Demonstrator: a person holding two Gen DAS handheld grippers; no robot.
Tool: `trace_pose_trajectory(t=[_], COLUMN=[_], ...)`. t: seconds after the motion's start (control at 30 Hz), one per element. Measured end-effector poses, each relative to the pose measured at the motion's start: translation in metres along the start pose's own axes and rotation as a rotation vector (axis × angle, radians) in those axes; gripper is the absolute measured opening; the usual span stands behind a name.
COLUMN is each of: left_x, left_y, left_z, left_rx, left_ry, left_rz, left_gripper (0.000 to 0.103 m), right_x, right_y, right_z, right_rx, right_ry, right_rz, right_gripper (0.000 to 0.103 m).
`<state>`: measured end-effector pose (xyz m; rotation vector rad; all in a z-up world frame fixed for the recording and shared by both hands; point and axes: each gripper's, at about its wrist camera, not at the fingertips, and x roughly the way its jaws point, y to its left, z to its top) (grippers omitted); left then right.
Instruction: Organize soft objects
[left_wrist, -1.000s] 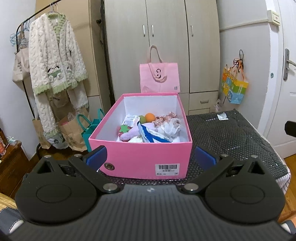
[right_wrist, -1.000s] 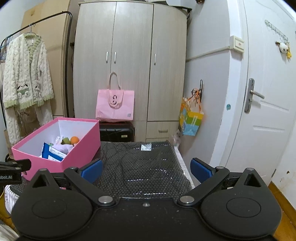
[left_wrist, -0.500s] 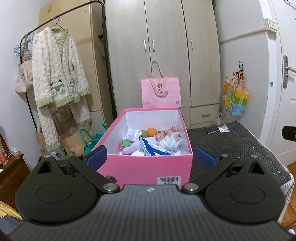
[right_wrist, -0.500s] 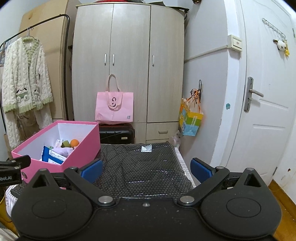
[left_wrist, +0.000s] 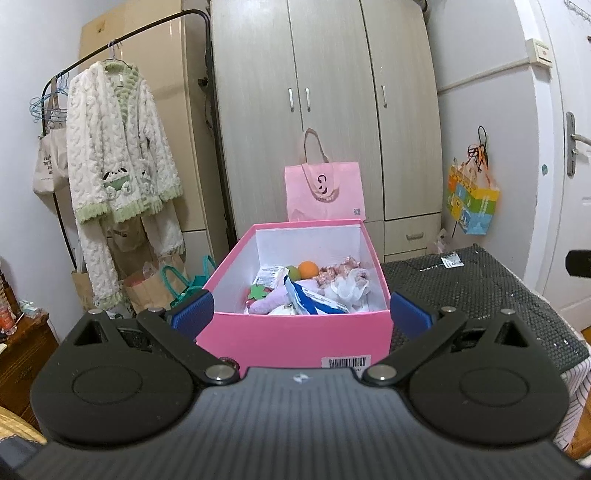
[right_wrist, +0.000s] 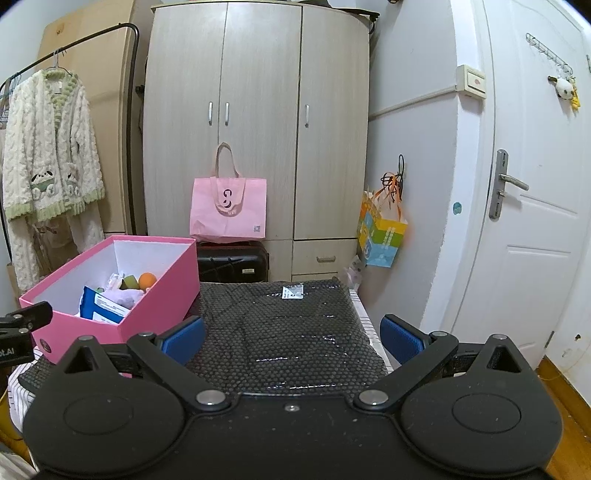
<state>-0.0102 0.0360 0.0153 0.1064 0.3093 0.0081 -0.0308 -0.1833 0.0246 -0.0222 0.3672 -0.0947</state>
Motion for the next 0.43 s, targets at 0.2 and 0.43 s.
trace_pose_trajectory(t=[0.2,0.43], left_x=[-0.0001,0.0025], left_y=[-0.001,-0.0011], left_z=[-0.0008,-0.0009], left_rx=[0.01,0.013], left_ry=[0.001,0.006], left_rz=[0.005,0.004], left_gripper=[0.103,0.103], right_x=[0.0048,0.0095], right_y=[-0.0002,-0.0007], right_z=[0.0004,-0.0001], right_rx=[-0.007,0.017], right_ry=[0.007,0.019], right_rz=[-0.002,0.012], right_gripper=[0.102,0.102])
